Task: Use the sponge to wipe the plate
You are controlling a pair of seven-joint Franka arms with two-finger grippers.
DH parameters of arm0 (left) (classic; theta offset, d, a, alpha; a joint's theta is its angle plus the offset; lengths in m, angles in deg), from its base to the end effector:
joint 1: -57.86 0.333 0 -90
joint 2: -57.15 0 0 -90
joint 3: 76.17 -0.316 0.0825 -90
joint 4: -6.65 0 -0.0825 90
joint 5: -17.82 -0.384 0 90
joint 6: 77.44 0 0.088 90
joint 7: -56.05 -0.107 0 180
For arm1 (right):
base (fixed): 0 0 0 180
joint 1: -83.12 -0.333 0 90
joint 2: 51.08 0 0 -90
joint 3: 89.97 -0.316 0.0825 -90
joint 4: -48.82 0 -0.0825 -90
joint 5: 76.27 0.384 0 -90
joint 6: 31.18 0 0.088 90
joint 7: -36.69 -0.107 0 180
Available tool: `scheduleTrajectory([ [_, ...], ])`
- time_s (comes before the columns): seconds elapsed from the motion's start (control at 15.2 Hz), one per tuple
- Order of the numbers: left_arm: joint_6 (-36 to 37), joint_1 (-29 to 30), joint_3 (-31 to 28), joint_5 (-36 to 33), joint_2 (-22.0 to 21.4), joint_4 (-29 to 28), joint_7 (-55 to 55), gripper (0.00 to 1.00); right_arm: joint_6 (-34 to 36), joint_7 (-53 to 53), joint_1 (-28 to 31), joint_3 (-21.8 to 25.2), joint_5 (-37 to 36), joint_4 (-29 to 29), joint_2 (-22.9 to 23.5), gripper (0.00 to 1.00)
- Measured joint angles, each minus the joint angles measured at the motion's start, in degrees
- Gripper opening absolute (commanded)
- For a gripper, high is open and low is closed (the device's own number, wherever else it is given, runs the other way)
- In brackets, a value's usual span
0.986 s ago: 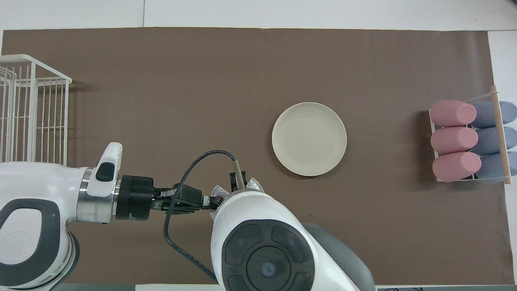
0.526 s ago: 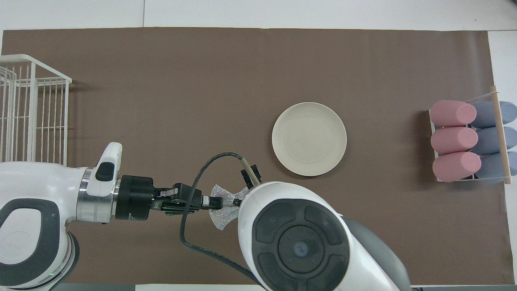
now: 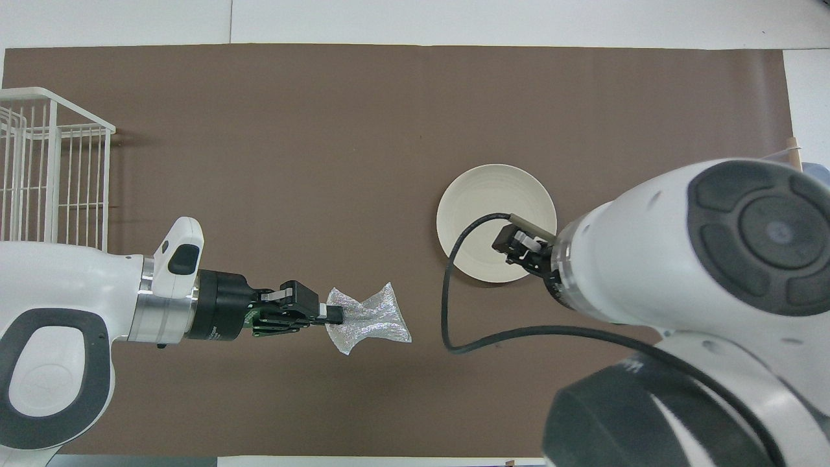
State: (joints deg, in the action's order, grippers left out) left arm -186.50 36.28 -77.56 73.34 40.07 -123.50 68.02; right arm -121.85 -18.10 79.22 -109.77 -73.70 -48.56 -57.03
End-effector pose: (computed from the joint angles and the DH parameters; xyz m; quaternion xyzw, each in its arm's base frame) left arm 0.4153 -0.2156 0.5011 0.8926 0.1031 -0.1518 0.4118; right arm 0.4739 0.2231 0.6172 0.9630 -0.2694 -0.0106 0.0023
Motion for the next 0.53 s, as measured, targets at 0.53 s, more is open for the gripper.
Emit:
scheduleTrajectory([
  [0.53, 4.72, -0.7, 3.83, -27.91, 8.2, 15.18, 22.4, 0.0, 1.78, 33.08, 14.42, 0.28, -0.02, 0.01, -0.86, 1.0],
])
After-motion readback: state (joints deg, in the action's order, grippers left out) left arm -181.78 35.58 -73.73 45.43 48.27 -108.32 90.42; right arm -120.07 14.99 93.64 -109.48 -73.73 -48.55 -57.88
